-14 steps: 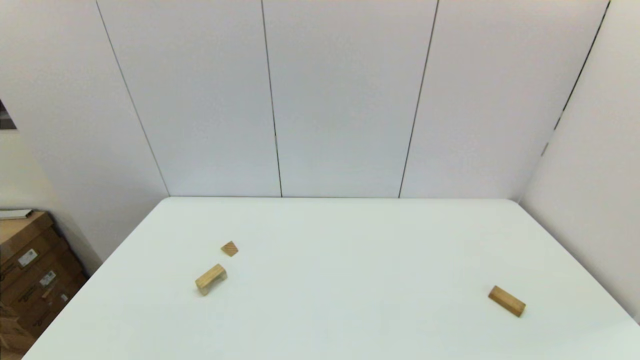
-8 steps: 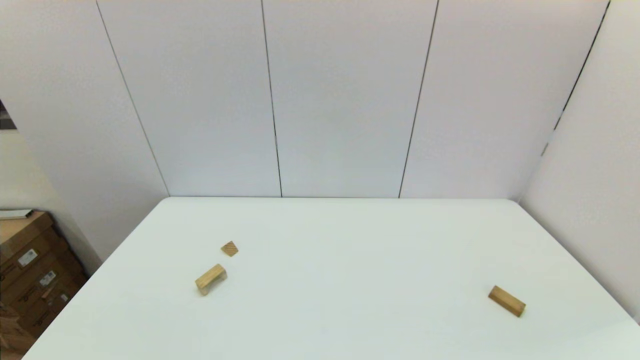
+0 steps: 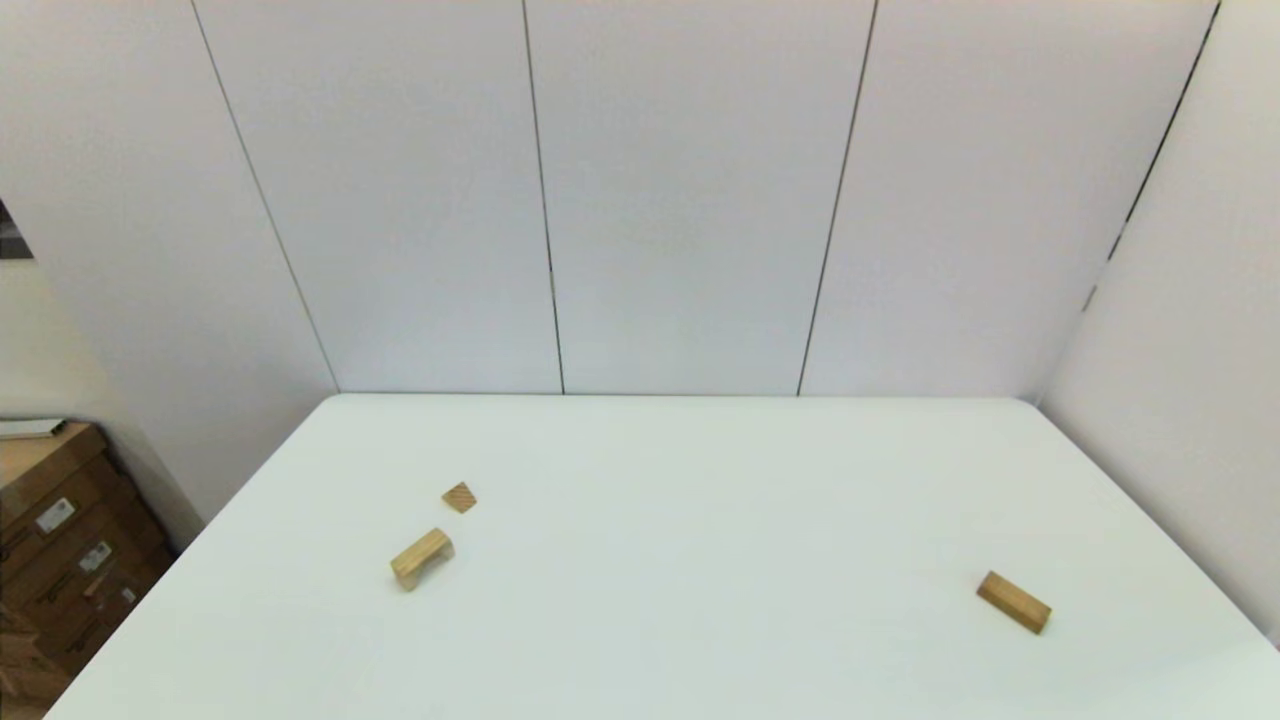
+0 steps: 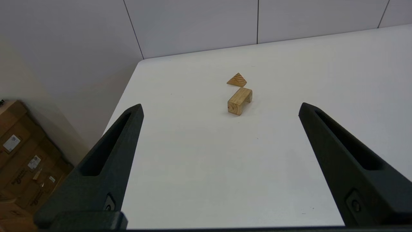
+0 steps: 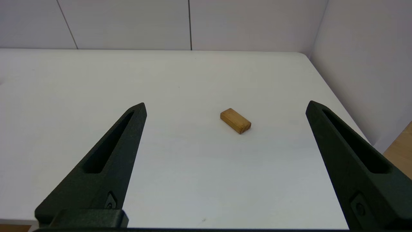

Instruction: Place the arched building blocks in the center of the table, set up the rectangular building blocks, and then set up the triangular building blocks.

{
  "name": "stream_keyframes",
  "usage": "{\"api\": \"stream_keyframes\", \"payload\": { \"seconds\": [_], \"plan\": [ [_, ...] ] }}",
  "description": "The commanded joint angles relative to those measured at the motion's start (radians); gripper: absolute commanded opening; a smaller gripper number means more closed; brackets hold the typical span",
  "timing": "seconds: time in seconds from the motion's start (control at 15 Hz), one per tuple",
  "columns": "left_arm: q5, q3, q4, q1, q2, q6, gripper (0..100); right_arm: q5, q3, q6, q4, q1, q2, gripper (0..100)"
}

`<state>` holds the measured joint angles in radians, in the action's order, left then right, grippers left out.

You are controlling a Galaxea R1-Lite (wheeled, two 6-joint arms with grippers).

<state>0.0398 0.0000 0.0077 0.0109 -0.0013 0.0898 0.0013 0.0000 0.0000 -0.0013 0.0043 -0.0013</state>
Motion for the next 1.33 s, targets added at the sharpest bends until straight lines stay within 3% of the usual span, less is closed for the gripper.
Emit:
{"api": "stream_keyframes", "payload": {
  "seconds": [0.07, 0.53, 0.73, 0.87, 1.0, 1.13, 1.33],
  "plan": [
    [-0.006, 0.0, 0.002, 0.0, 0.001, 0.001, 100, 0.0, 0.0, 0.0, 0.0, 0.0, 0.0, 100],
    [-0.014, -0.015, 0.009, -0.003, 0.012, 0.002, 100, 0.0, 0.0, 0.0, 0.0, 0.0, 0.0, 100],
    [0.009, -0.127, 0.044, -0.006, 0.17, 0.001, 100, 0.0, 0.0, 0.0, 0.0, 0.0, 0.0, 100],
    [0.02, -0.242, 0.103, -0.042, 0.339, -0.001, 100, 0.0, 0.0, 0.0, 0.0, 0.0, 0.0, 100],
    [0.094, -0.376, 0.183, -0.049, 0.481, -0.004, 100, 0.0, 0.0, 0.0, 0.0, 0.0, 0.0, 100],
    [0.158, -0.535, 0.321, -0.051, 0.667, 0.005, 100, 0.0, 0.0, 0.0, 0.0, 0.0, 0.0, 100],
    [0.183, -0.808, 0.459, -0.051, 0.957, 0.01, 100, 0.0, 0.0, 0.0, 0.0, 0.0, 0.0, 100]
  ]
}}
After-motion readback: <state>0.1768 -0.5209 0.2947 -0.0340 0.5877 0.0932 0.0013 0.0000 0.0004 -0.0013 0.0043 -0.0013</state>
